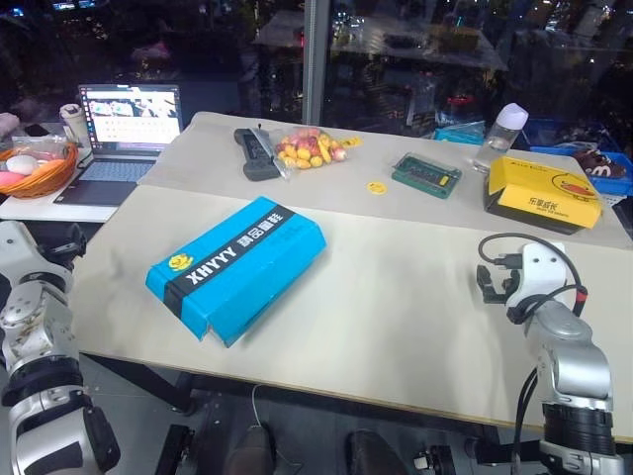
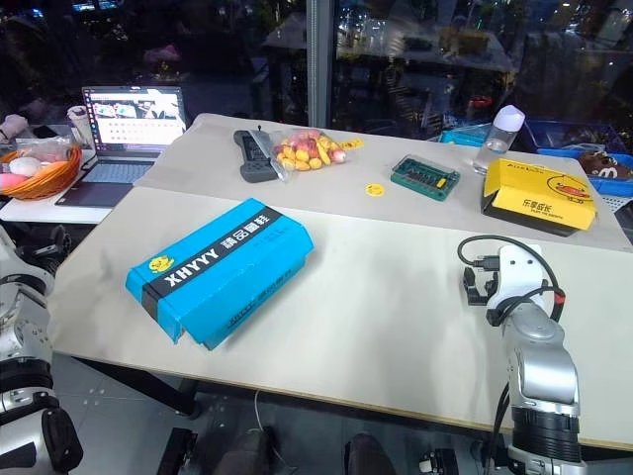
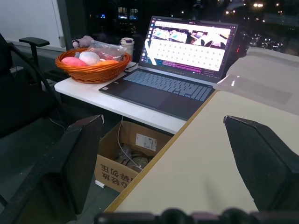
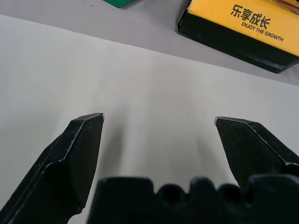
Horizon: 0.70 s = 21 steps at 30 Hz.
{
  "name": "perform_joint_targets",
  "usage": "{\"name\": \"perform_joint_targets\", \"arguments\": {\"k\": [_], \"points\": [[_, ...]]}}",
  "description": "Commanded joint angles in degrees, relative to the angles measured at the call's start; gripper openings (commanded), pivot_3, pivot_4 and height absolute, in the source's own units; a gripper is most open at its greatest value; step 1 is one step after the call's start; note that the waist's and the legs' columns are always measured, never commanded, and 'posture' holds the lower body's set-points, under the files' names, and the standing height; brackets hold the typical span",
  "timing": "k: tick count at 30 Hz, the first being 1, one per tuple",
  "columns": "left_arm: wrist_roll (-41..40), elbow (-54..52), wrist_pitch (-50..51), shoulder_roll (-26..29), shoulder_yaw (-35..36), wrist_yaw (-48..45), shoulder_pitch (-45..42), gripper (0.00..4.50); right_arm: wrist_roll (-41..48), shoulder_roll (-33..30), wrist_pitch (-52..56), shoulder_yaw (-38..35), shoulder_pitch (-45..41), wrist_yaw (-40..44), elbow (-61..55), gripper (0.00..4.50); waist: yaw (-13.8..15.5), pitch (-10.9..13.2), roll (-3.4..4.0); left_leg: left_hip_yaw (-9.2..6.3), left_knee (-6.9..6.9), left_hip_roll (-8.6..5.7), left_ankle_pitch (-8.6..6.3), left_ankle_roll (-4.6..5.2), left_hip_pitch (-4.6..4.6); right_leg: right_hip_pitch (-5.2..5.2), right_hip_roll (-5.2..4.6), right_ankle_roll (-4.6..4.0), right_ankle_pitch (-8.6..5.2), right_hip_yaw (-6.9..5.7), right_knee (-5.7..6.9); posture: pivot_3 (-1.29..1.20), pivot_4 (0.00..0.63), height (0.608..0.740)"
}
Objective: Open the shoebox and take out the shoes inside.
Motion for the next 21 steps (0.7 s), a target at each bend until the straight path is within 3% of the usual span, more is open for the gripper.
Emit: {"name": "perform_joint_targets", "arguments": {"k": [1,8,13,15,18,21], "points": [[-0.2,-2.0,-1.3,0.3,0.0,-0.1,-0.5,4.44,-0.6,-1.4,-1.7,-1.0,-0.7,-0.2,-1.2,4.50,0.0,0.0,0.00,0.00,0.00,0.00,0.00,0.00,0.00,0.00,0.00,0.00,0.00,0.00,0.00,0.00,0.150,0.716],[-0.1,-1.2,-1.3,0.0,-0.7,-1.5,-1.4,4.44,-0.6,-1.0,-1.4,-1.1,-0.1,-0.4,-1.8,4.50,0.0,0.0,0.00,0.00,0.00,0.00,0.00,0.00,0.00,0.00,0.00,0.00,0.00,0.00,0.00,0.00,0.150,0.716],[0.6,0.9,-1.0,1.9,-4.2,-10.0,-2.3,4.44,3.4,-2.0,0.5,-0.4,-0.5,5.3,-4.7,4.50,0.0,0.0,0.01,0.00,0.00,0.00,0.00,0.00,0.00,0.00,0.00,0.00,0.00,0.00,0.00,0.00,0.150,0.716],[0.4,1.4,-0.3,3.9,-6.6,-17.7,-2.5,4.44,7.0,-4.2,3.2,1.6,-0.4,11.6,-8.2,4.50,-0.1,0.0,0.01,0.00,0.00,0.00,0.00,0.00,0.00,0.00,0.00,-0.01,0.00,0.00,0.00,0.00,0.150,0.716],[0.3,3.3,1.6,9.3,-12.5,-38.2,-2.0,4.44,18.1,-9.3,8.8,9.6,-1.0,27.6,-18.0,4.50,-0.6,0.0,0.03,0.01,-0.03,0.01,-0.01,-0.01,-0.02,-0.04,0.01,-0.18,-0.10,0.01,0.00,0.00,0.150,0.716],[3.8,10.1,0.6,13.7,-17.3,-48.2,-4.4,4.44,21.8,-11.0,10.6,17.2,-4.4,34.5,-21.7,4.50,-1.7,0.0,0.03,-0.01,-0.13,0.04,-0.02,-0.03,0.03,-0.02,0.02,-0.55,-0.32,0.00,0.02,0.00,0.150,0.716]]}}
